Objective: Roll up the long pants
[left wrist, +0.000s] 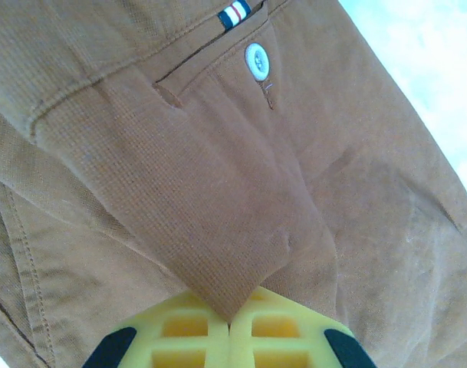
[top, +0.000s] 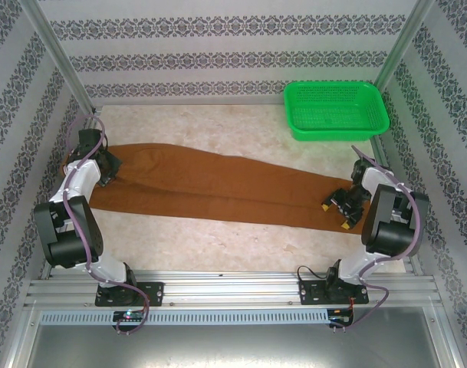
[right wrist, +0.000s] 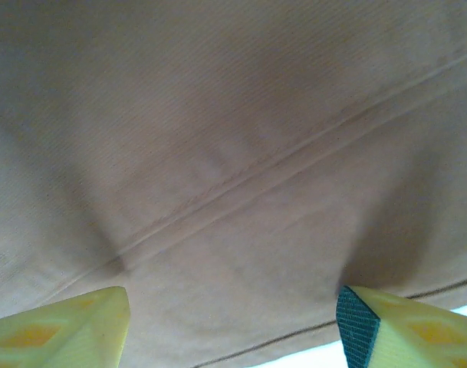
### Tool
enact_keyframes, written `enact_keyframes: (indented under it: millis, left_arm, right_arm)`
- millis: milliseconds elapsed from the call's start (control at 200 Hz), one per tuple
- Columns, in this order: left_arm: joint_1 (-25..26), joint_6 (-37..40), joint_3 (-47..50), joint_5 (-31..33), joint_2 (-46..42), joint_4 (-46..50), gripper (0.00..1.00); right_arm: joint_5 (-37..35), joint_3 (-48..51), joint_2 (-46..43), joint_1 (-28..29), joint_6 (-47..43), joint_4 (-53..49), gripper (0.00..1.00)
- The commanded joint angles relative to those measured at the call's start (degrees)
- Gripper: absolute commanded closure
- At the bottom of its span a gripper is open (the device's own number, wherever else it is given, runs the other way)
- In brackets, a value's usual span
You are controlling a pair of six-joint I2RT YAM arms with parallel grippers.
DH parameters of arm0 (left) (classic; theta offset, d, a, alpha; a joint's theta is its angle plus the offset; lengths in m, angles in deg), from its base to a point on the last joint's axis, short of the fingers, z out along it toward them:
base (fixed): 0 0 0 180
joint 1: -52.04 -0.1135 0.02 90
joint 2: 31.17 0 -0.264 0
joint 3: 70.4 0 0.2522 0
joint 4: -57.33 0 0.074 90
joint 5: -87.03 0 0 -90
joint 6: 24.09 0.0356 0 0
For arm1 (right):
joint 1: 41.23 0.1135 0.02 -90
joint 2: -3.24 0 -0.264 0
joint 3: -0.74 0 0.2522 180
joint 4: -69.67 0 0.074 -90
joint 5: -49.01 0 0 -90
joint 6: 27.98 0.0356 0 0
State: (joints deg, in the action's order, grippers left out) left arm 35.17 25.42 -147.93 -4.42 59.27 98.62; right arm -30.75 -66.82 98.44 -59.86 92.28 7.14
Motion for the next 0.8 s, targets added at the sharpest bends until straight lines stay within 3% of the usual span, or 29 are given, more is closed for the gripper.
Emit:
enact_keyframes:
  millis: [0,430,794]
  left_arm:
    - [0.43,1.23,-0.72,0.32,1.01,-2.08,1.0]
    - [0.41,1.77,-1.27,-0.05,2.02,-2.21,1.0]
    - [0.43,2.18,-1.8,0.01,2.97,-2.2,1.0]
  right_arm:
    - [-3.69,-2.8,1.8,-0.9,0.85,0.96,0.27]
    - [-2.52,-9.37,4.38,-3.47,0.48,-0.27,0.27]
    - [-1.47,-8.86,7.4,-3.62,0.76,0.7,0.28]
